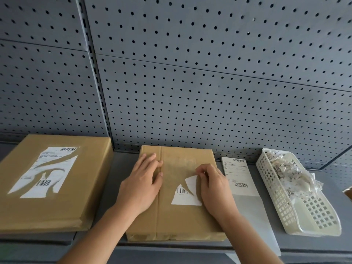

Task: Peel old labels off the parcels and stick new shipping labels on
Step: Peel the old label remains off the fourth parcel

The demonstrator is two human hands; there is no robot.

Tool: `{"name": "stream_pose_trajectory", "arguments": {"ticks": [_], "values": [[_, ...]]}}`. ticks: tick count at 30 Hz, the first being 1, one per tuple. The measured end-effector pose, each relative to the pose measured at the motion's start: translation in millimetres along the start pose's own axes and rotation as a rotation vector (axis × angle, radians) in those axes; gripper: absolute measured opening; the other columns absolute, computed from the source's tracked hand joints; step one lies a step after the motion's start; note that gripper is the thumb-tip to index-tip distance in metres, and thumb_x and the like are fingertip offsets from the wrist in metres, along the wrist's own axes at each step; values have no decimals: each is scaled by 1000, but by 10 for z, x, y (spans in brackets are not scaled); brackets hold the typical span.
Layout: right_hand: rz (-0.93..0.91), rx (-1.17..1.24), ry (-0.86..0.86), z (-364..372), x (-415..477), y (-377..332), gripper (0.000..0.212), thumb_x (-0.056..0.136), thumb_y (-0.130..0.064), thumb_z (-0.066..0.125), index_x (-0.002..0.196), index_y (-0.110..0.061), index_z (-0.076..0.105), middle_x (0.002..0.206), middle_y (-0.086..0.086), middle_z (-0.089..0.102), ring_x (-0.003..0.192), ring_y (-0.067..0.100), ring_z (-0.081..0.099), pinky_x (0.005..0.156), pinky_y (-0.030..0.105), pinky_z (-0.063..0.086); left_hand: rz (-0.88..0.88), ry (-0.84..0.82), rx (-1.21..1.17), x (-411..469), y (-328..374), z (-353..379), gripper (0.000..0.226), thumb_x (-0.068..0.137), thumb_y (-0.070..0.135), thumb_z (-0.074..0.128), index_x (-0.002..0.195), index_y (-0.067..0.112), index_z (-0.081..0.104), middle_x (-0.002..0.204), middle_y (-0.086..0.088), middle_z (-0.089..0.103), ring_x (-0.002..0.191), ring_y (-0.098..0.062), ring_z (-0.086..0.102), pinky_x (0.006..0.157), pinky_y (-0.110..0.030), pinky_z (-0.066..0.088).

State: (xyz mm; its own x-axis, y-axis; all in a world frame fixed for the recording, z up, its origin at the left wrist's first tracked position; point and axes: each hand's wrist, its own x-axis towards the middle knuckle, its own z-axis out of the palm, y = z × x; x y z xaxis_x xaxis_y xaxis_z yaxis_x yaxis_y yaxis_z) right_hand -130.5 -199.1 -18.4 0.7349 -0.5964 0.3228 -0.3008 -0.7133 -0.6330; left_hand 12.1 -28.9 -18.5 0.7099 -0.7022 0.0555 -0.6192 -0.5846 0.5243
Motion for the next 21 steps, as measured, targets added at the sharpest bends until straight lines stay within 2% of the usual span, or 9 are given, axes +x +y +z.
{"name": "stream_pose_trajectory", "arguments": {"ticks": [3,7,9,12,17,21], "values": [[-8,32,-35,-17,-9,-16,27,94,2,49,90,-21,61,89,-14,64,87,8,57,75,16,41,5,7,-4,-1,-9,4,35,105,47,36,139,41,44,163,29,12,150,8,-9,106,-51,47],[16,24,26,-45,-15,10,24,96,-1,49,93,-21,61,91,-15,63,87,5,56,75,9,38,6,11,-5,0,-4,6,35,105,46,36,139,42,44,162,29,12,150,8,-9,106,-50,47],[7,-10,5,-14,-14,11,24,96,0,48,94,-20,61,90,-13,64,88,8,56,75,10,38,4,9,-4,-3,0,4,35,105,46,36,139,42,44,163,29,12,150,8,-9,107,-50,47],[6,43,-32,-35,-13,9,31,93,4,48,91,-23,64,84,-15,65,86,5,59,74,8,39,3,11,1,-1,3,4,35,105,47,36,139,42,44,162,29,12,150,8,-9,106,-48,47],[22,4,31,-19,10,17,26,96,1,48,96,-19,65,91,-15,66,89,8,59,77,4,36,-5,4,-2,-5,22,-11,34,105,46,36,138,42,44,162,30,12,149,9,-10,104,-47,46],[34,61,-38,-57,-5,-6,32,95,3,47,93,-24,66,82,-15,66,81,5,60,71,8,39,-13,-5,-5,-18,41,-32,33,106,45,36,138,42,44,161,31,12,149,9,-10,103,-47,46]]}}
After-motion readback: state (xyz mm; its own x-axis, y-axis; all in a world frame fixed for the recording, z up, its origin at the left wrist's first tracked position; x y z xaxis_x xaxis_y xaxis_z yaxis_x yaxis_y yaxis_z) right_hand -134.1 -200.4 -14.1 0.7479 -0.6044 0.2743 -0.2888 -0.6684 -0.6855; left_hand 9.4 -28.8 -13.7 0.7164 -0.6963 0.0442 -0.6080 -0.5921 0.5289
